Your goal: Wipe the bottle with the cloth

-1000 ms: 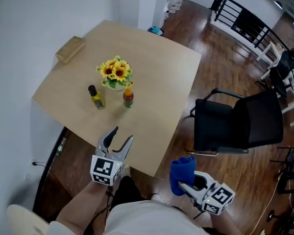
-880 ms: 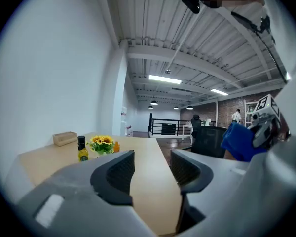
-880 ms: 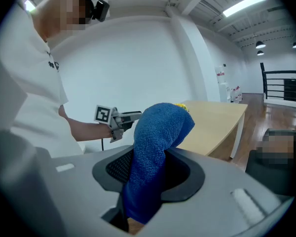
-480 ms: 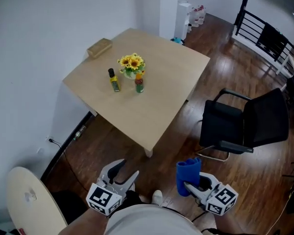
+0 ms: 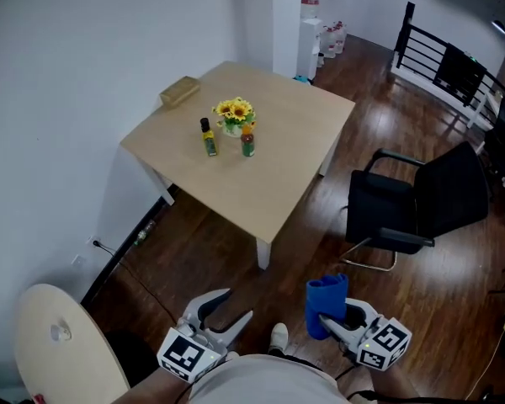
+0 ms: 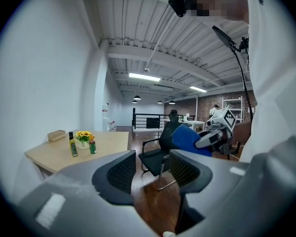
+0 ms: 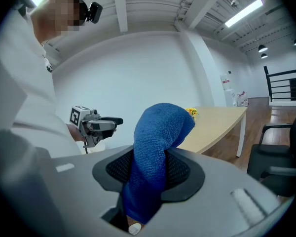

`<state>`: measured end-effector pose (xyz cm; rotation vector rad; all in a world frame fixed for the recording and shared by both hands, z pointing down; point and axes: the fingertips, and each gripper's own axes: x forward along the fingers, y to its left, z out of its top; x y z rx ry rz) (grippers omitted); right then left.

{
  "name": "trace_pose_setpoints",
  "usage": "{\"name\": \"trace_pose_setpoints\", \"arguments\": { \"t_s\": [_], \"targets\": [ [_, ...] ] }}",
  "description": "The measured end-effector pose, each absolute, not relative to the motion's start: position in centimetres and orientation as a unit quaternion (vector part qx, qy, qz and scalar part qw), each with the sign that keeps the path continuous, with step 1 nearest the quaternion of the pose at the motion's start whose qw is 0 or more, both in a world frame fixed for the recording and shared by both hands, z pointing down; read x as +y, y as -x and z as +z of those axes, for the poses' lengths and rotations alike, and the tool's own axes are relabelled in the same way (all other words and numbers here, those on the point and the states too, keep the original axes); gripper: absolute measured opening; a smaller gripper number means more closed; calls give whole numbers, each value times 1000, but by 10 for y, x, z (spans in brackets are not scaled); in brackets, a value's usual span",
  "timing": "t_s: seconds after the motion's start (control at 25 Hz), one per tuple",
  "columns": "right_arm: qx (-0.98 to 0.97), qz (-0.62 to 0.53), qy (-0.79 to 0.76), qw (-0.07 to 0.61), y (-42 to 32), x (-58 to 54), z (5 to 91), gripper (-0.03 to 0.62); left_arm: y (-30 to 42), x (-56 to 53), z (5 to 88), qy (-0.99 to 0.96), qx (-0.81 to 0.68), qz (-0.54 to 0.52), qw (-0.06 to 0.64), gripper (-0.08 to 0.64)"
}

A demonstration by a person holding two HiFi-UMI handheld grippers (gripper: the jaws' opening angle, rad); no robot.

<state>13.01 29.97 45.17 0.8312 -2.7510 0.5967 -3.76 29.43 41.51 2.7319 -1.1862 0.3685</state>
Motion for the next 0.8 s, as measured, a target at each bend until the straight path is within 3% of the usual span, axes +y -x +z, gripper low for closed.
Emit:
{"name": "trace_pose_setpoints", "arguments": {
  "t_s": [0.4,0.8],
  "targets": [
    [-941,170,-274,106,-54,394,429,158,116,395,413,-897,-420,107,90,224],
    [-939,174,-274,116,-13,468,438,158,151,458,429,-901,-413,85,105,218]
  ]
}}
